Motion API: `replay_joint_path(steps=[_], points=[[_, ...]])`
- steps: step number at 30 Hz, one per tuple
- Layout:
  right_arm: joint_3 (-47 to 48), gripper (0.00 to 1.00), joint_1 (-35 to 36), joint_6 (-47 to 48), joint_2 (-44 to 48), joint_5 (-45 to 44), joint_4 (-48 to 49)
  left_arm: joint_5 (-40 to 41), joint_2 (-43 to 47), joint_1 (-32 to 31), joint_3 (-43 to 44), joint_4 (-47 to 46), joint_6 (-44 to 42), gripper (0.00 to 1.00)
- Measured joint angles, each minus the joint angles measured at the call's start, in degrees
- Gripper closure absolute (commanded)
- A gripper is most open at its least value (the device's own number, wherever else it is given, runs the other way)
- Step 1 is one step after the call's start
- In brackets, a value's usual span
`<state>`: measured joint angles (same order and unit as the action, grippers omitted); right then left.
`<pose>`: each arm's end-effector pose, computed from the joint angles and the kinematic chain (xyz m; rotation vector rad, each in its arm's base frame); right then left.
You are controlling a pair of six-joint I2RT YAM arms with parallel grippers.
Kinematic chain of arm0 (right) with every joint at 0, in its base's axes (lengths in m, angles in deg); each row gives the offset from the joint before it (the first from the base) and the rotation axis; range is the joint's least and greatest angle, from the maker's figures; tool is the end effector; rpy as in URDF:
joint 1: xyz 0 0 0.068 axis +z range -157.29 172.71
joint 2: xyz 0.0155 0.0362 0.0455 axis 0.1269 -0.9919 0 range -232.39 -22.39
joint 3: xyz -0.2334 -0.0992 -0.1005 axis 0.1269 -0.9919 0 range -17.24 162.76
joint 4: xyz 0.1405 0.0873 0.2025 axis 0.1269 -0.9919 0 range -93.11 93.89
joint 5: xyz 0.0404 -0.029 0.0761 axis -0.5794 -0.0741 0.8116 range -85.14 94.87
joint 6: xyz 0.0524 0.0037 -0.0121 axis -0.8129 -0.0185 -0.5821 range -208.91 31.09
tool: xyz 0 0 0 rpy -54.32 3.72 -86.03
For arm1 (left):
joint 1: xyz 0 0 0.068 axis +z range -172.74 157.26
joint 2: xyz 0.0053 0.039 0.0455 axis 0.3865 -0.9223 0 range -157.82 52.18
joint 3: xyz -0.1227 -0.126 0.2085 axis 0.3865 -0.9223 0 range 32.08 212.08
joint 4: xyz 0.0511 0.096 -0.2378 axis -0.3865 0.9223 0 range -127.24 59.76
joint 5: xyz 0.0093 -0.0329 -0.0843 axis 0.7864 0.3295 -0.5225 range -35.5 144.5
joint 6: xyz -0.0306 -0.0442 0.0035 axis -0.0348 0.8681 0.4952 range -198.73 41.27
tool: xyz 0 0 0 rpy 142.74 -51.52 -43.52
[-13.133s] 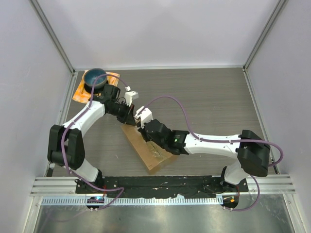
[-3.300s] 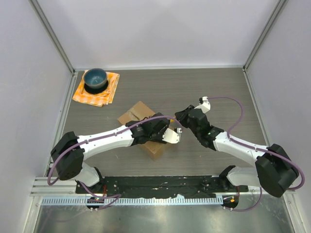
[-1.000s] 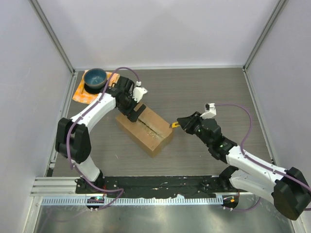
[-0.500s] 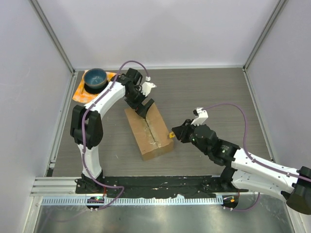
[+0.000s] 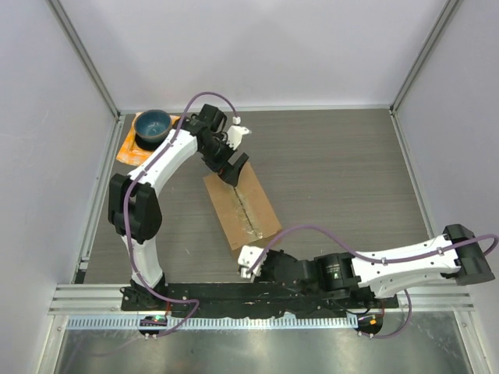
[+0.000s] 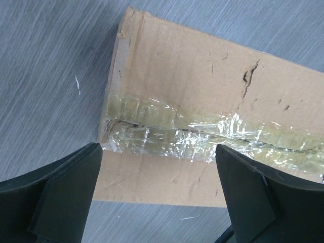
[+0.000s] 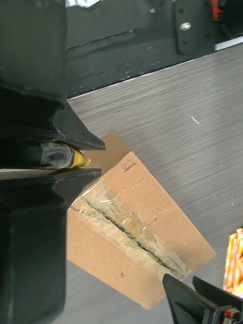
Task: Unpack the express box
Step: Adjust the express box at the center of the board.
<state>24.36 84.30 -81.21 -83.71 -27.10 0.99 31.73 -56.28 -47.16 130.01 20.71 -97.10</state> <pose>0.0121 0.2409 0.2789 -1.2090 1.5015 0.4405 0.3537 -0.1757 0.2787 1.0943 2.5061 -0.5770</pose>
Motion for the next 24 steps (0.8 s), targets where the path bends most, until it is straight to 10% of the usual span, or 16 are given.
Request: replay_joint_path(steps=[13,24], points=[[-4.5,0.99,8.9,18.6,0.0,-12.0,2.3,3.5,-1.0,-7.8,7.8,0.6,-0.1,0.00],[-7.4,0.99,8.8,15.8,10.2,-19.1,6.8,7.8,-3.8,-1.0,4.3,-3.1,-1.9,0.02]])
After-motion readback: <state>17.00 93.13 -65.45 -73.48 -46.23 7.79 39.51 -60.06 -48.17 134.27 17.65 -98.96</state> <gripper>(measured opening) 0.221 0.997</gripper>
